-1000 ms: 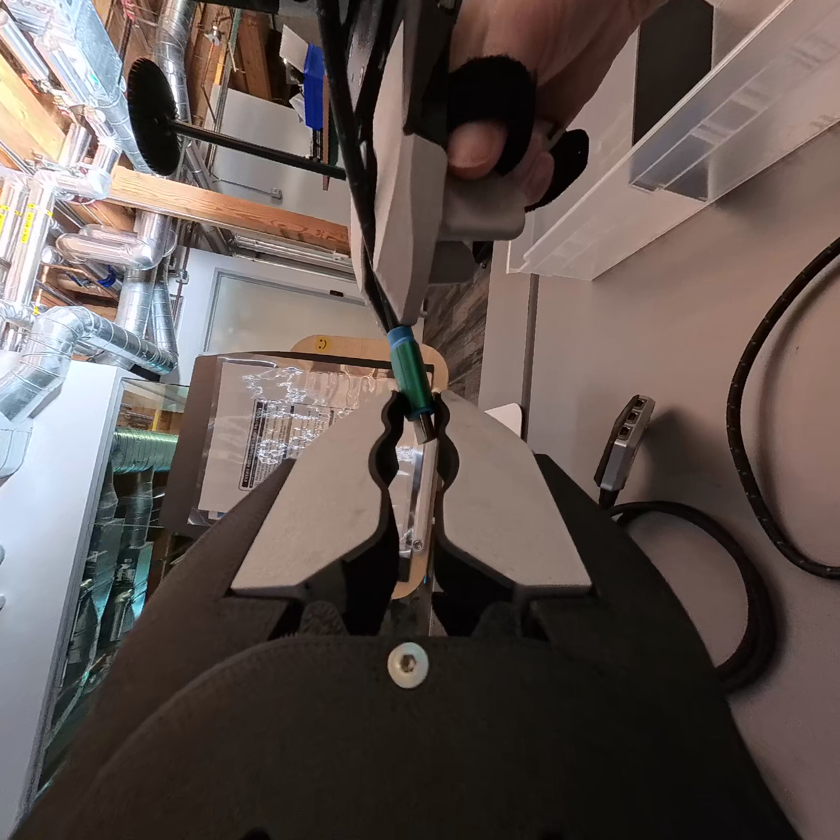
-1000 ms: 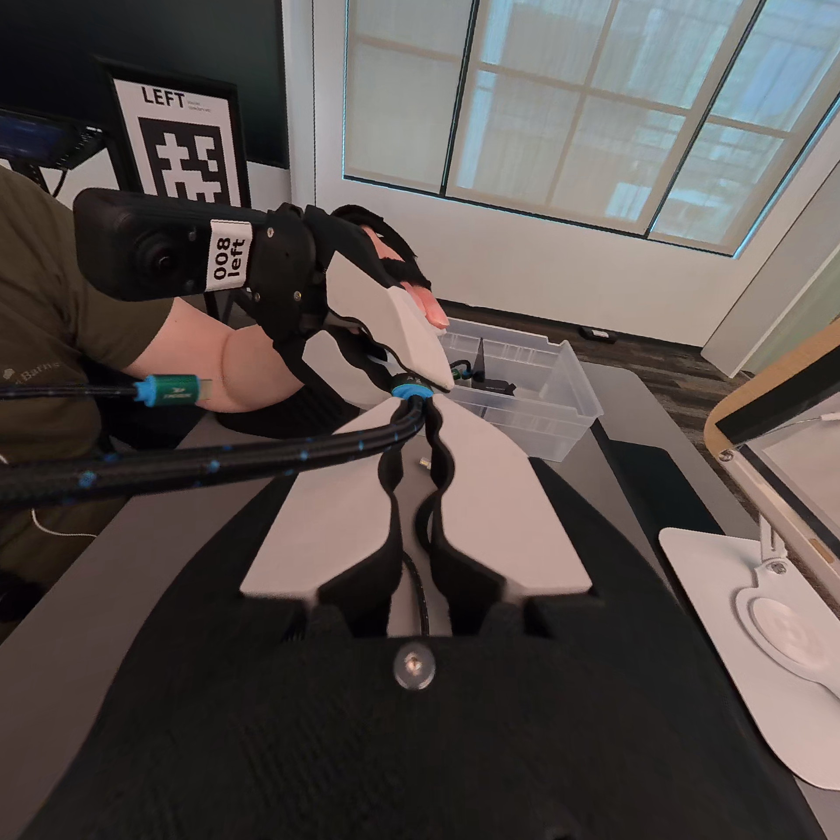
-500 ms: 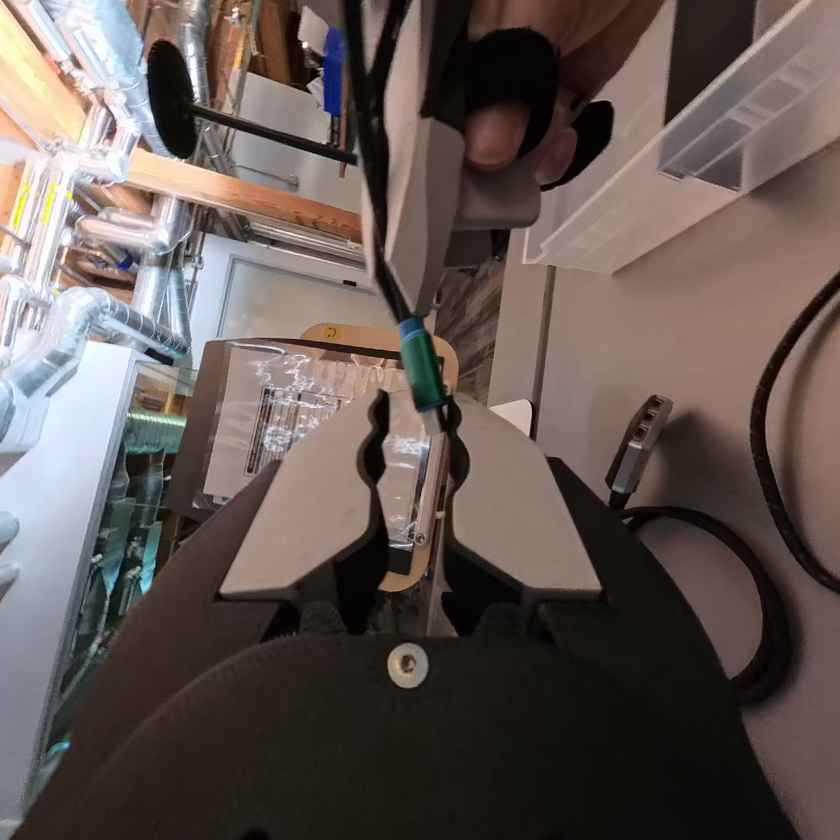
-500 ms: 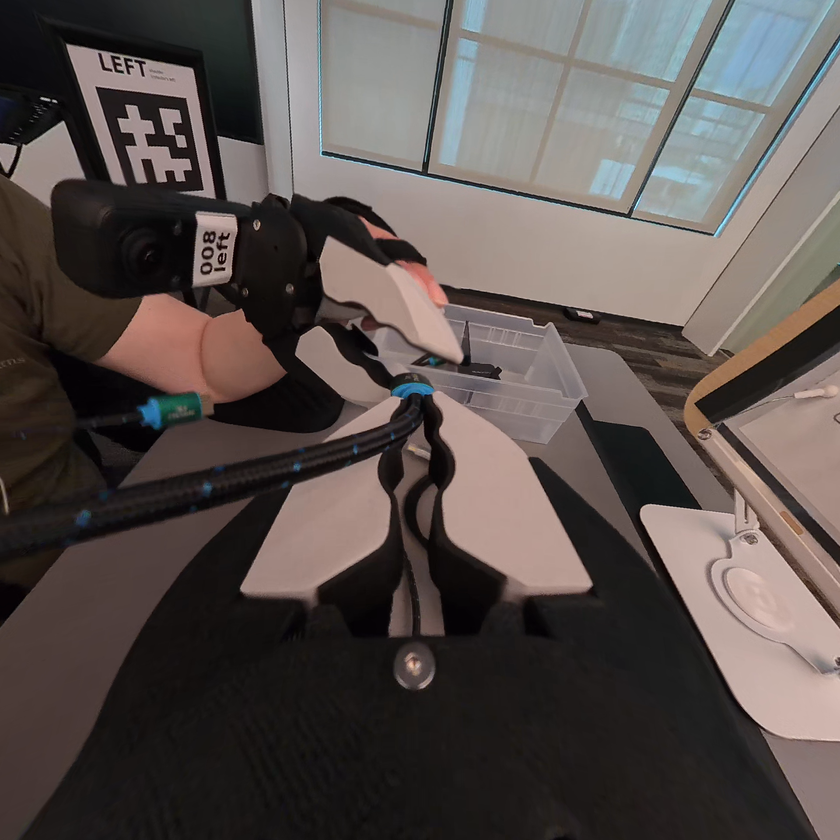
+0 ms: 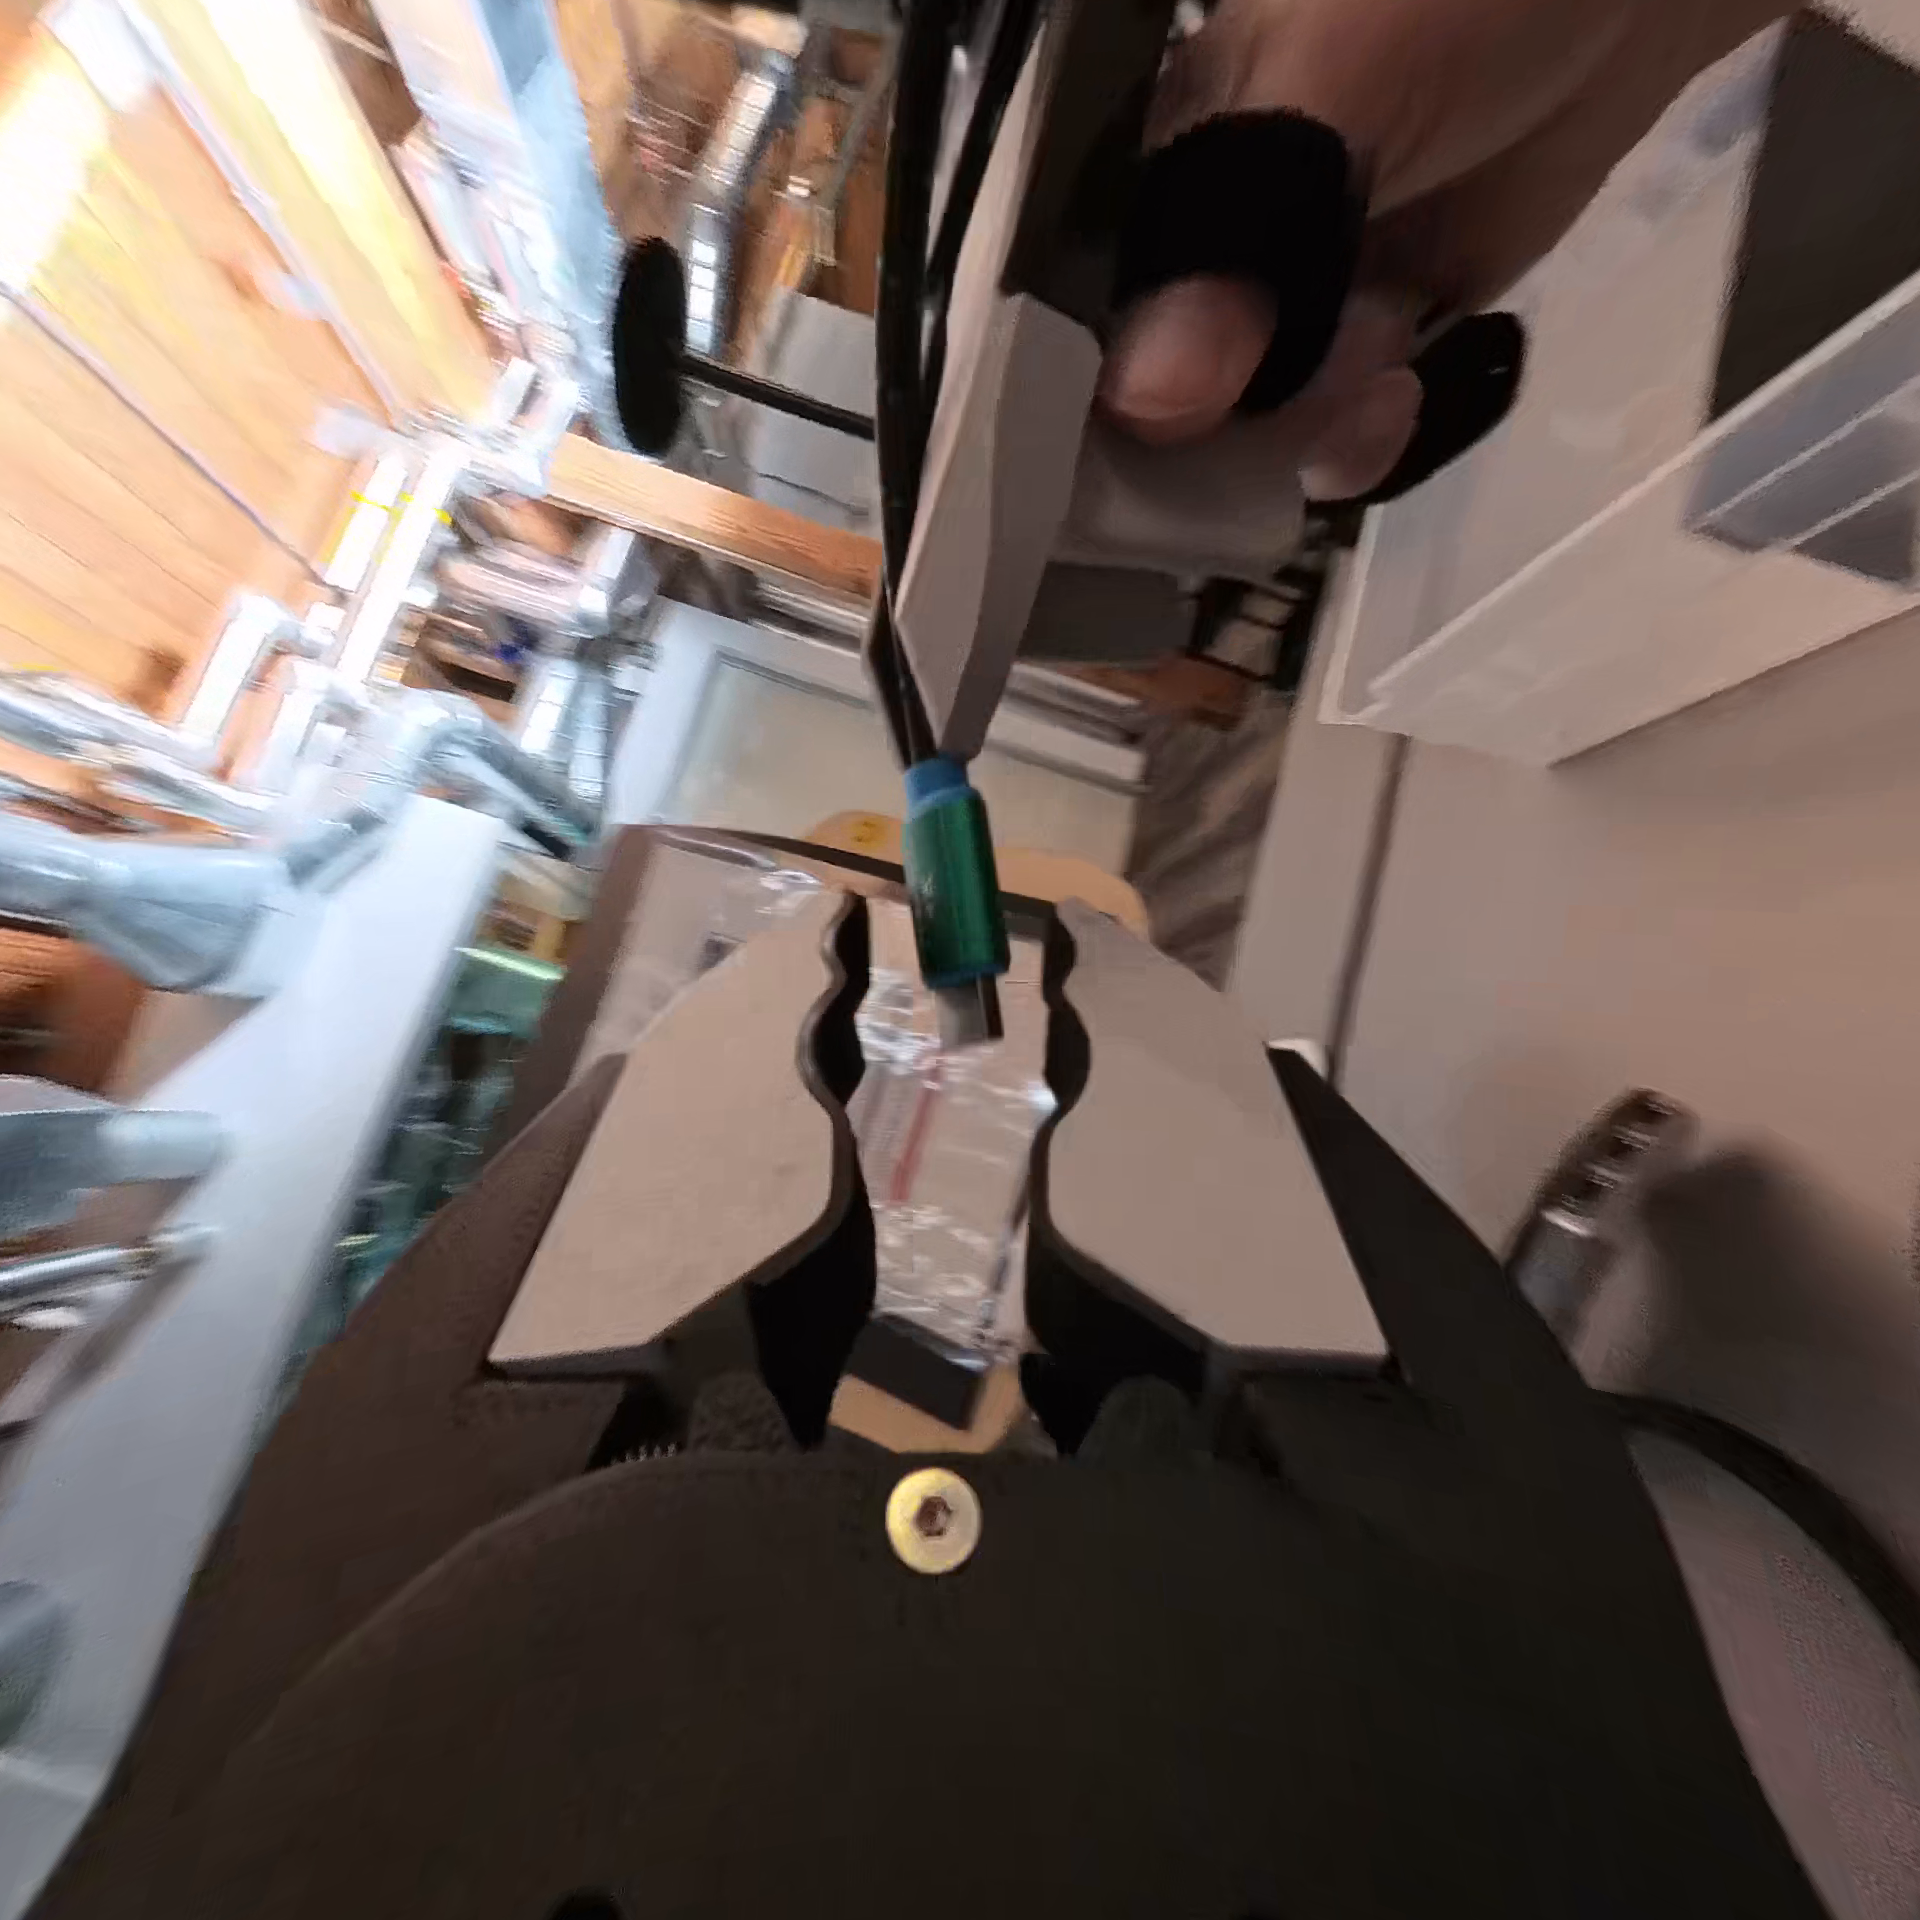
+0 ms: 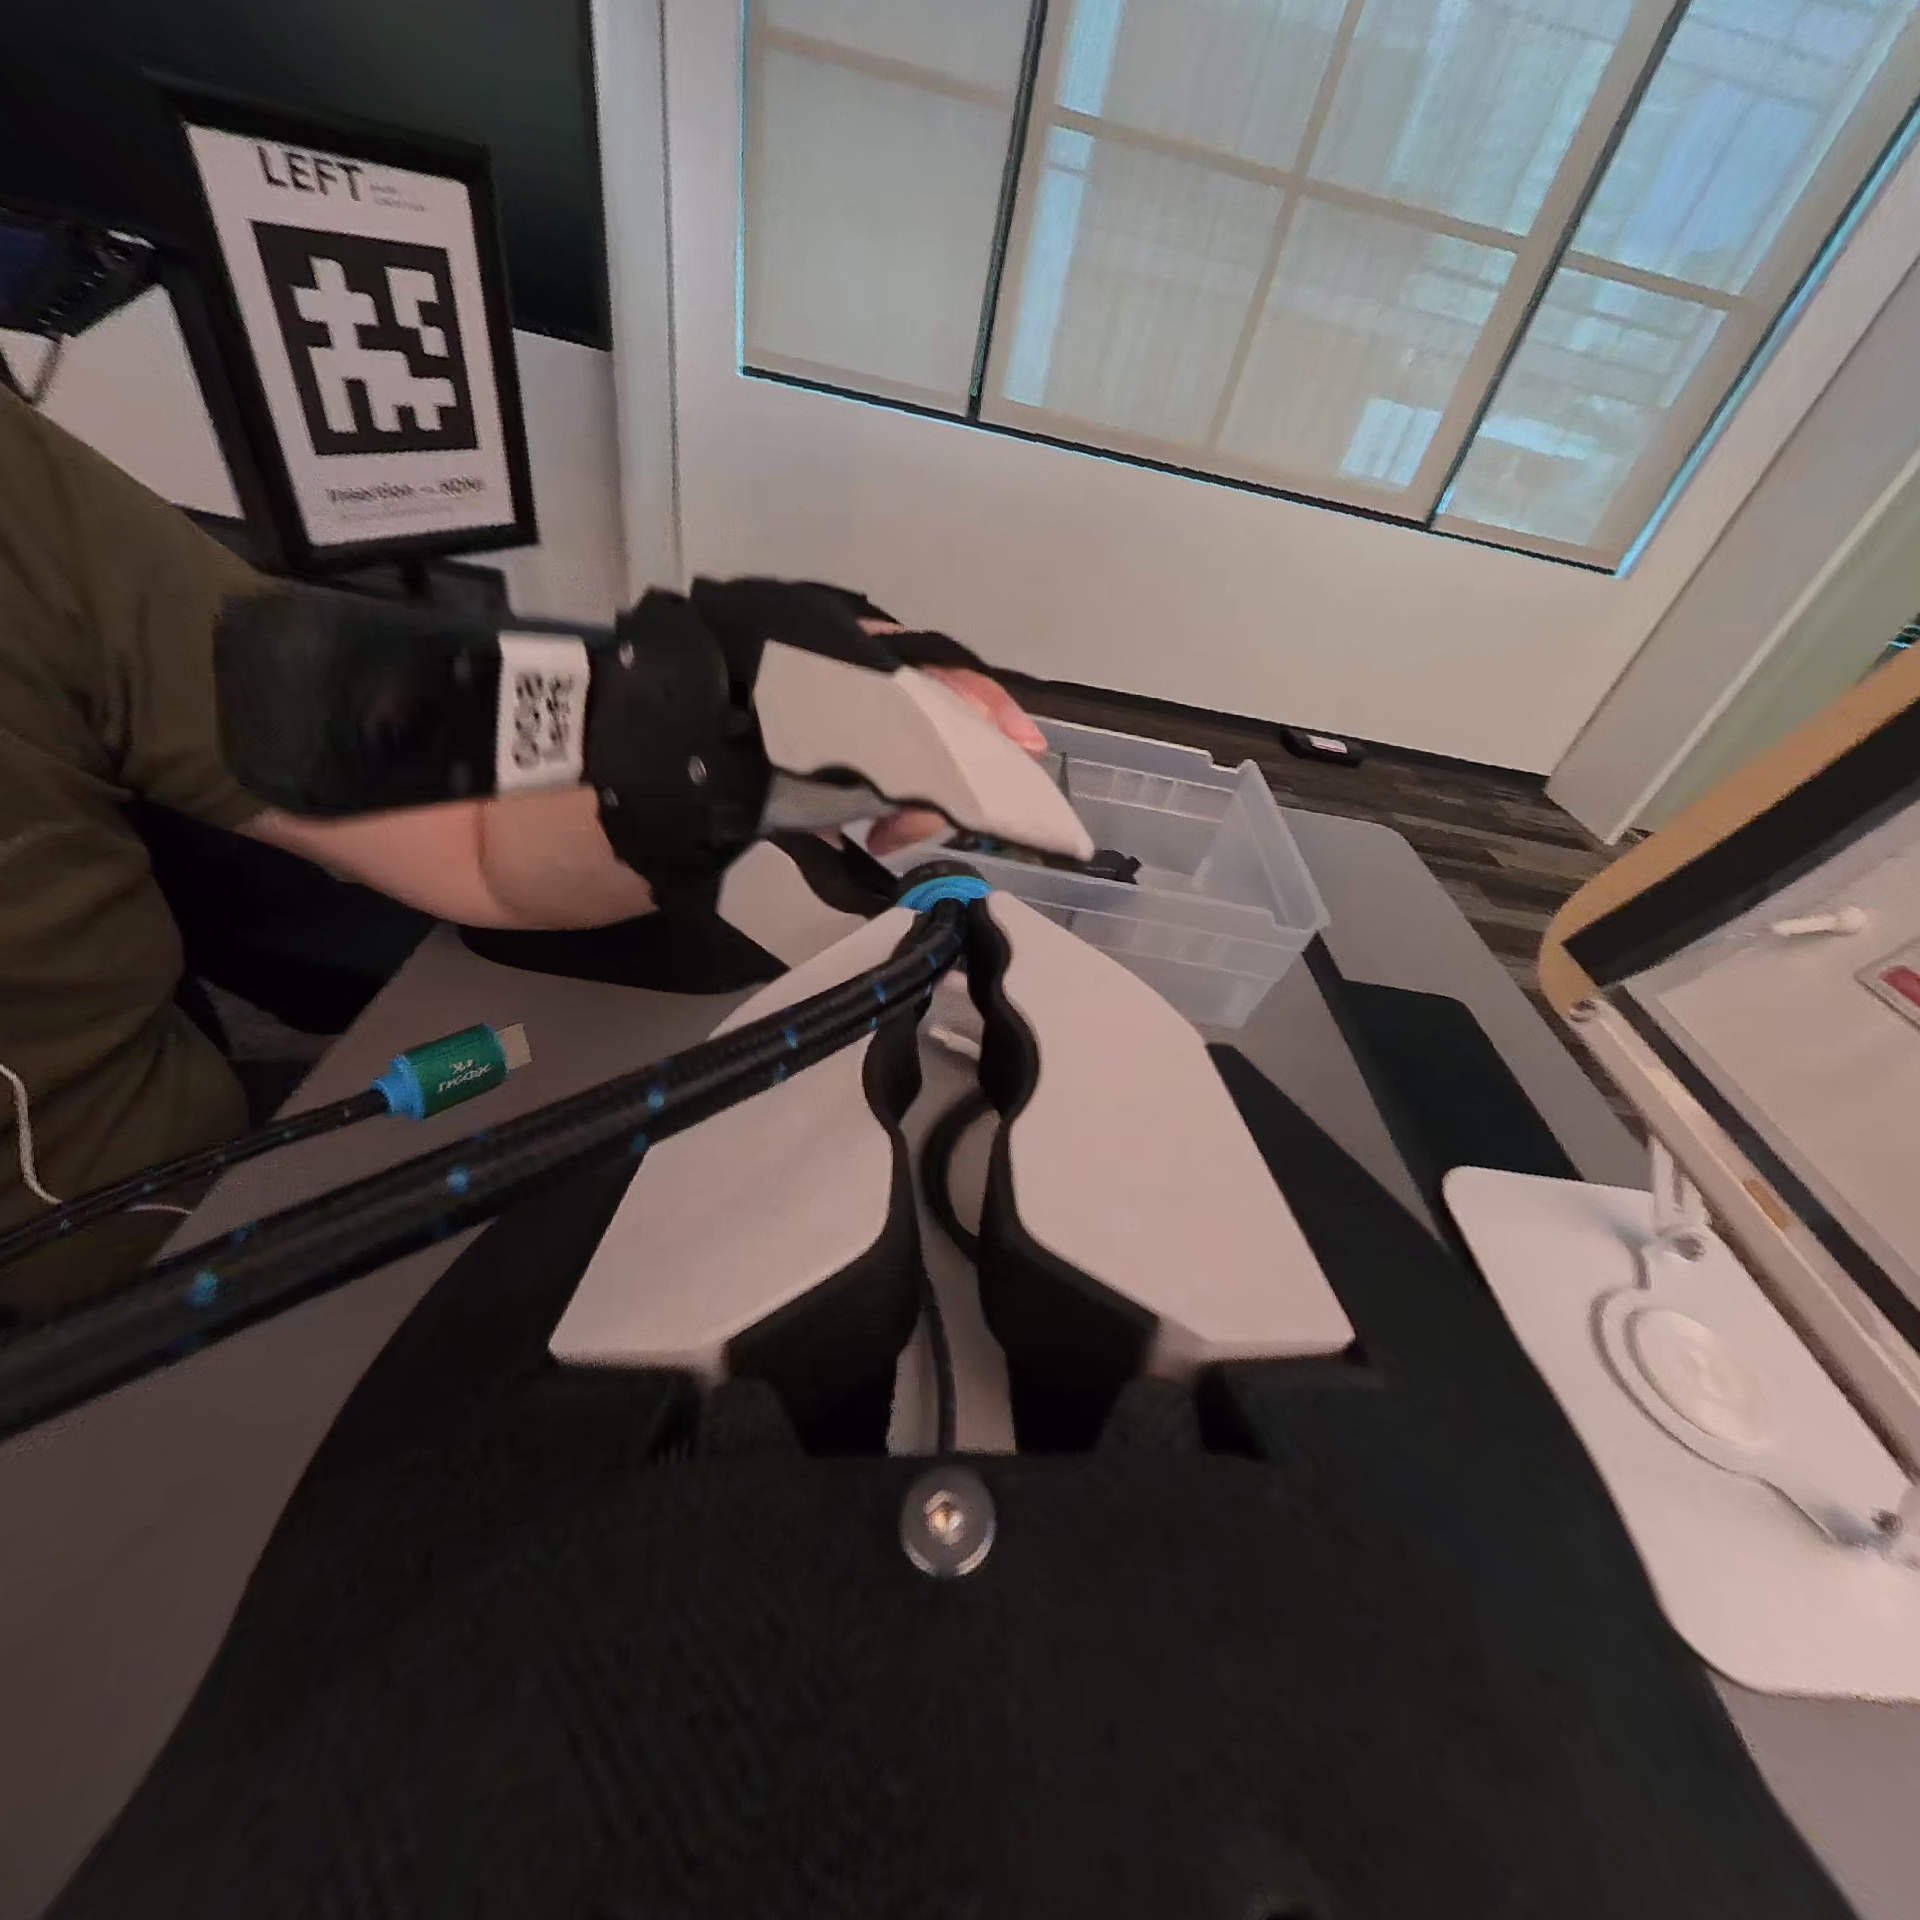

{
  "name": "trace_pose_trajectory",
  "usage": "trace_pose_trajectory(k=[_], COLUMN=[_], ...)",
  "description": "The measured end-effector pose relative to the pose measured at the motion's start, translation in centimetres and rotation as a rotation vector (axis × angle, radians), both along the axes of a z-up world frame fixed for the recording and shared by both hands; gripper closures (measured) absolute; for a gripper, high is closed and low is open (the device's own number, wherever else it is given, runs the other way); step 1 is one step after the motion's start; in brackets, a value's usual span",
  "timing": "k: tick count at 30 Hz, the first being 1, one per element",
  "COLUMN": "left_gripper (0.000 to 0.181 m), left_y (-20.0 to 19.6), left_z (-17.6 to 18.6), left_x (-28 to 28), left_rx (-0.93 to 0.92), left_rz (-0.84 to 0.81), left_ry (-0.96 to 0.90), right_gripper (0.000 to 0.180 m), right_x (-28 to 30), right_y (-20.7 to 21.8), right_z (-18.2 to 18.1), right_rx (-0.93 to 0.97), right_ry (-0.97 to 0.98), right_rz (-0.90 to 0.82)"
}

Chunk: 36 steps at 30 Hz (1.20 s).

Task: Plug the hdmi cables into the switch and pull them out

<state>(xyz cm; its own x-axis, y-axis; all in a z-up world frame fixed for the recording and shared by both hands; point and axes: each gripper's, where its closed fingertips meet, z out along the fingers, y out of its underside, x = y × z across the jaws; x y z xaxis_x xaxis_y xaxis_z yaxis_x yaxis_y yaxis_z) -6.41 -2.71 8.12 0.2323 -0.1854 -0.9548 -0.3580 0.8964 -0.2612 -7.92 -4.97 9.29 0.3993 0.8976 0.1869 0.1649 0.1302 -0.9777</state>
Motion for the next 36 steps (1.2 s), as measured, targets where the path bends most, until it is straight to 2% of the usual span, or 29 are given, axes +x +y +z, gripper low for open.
trace_pose_trajectory(k=[2, 9, 13, 14, 15, 21, 24, 26, 29, 32, 36], left_gripper=[0.169, 0.171, 0.169, 0.163, 0.169, 0.171, 0.17, 0.17, 0.17, 0.17, 0.17], left_y=[-0.2, -0.9, -0.9, -0.9, -1.0, -1.0, -1.0, -1.2, -1.3, -0.9, -0.5], left_z=[0.8, 1.5, 1.4, 1.4, 1.4, 0.6, 0.0, -0.2, -0.3, -0.2, -0.1], left_x=[-0.2, -0.6, -0.7, -0.7, -0.6, -0.5, -0.5, -0.6, -1.1, -1.4, -1.4], left_rx=[0.146, 0.236, 0.204, 0.2, 0.195, 0.078, 0.028, -0.003, -0.015, -0.026, -0.033], left_rz=[0.025, -0.005, -0.021, -0.024, -0.026, -0.063, -0.061, -0.071, -0.068, -0.033, -0.024], left_ry=[-0.074, -0.11, -0.111, -0.108, -0.107, -0.015, 0.056, 0.099, 0.145, 0.159, 0.151], right_gripper=[0.173, 0.173, 0.173, 0.173, 0.173, 0.172, 0.169, 0.155, 0.148, 0.148, 0.157], right_x=[-0.6, -0.9, -0.9, -0.8, -0.8, -0.8, -0.7, -0.6, -1.0, -1.5, -1.2], right_y=[-0.1, -0.3, 0.3, 0.5, 0.5, 0.4, 0.6, 1.2, 0.8, -0.5, 0.4], right_z=[0.0, 0.3, 0.1, 0.1, 0.2, -0.3, -0.8, -1.3, -1.6, -0.4, -0.2], right_rx=[-0.025, -0.185, -0.3, -0.319, -0.336, -0.41, -0.358, -0.32, -0.298, -0.266, -0.241], right_ry=[0.031, 0.19, 0.274, 0.29, 0.307, 0.316, 0.277, 0.241, 0.202, 0.244, 0.242], right_rz=[0.033, 0.17, 0.21, 0.206, 0.219, 0.243, 0.225, 0.172, 0.188, 0.273, 0.193])
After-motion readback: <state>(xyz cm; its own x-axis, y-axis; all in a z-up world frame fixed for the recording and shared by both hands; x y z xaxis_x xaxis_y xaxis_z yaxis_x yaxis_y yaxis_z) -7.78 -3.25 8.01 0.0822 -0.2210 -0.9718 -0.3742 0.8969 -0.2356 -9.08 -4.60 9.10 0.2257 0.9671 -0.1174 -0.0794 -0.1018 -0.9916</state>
